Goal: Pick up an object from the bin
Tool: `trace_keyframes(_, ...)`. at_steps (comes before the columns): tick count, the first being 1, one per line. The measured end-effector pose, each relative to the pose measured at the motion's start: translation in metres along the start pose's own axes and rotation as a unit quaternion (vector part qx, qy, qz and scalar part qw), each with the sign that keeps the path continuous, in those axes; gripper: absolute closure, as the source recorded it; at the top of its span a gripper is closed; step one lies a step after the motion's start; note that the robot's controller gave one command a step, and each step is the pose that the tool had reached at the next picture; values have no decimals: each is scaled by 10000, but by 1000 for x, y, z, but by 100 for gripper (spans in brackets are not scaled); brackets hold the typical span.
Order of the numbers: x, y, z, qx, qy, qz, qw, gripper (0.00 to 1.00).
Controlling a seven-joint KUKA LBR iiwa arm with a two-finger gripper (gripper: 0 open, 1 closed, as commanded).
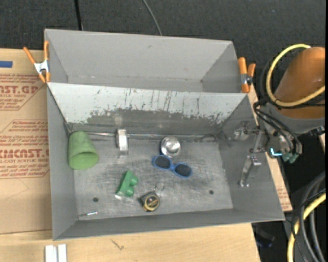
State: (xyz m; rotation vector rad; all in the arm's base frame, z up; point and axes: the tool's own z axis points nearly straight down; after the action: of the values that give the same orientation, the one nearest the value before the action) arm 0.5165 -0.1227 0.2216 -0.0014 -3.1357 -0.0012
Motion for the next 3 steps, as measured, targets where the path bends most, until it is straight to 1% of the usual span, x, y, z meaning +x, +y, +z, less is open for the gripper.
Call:
trace_keyframes(1,-3,103,152,9,-80,-739,9972,0)
trace_keyframes(2,13,175,150,-6,-71,-793,9968,0)
trace_keyframes(3,18,212,150,4,-77,-501,9987,0)
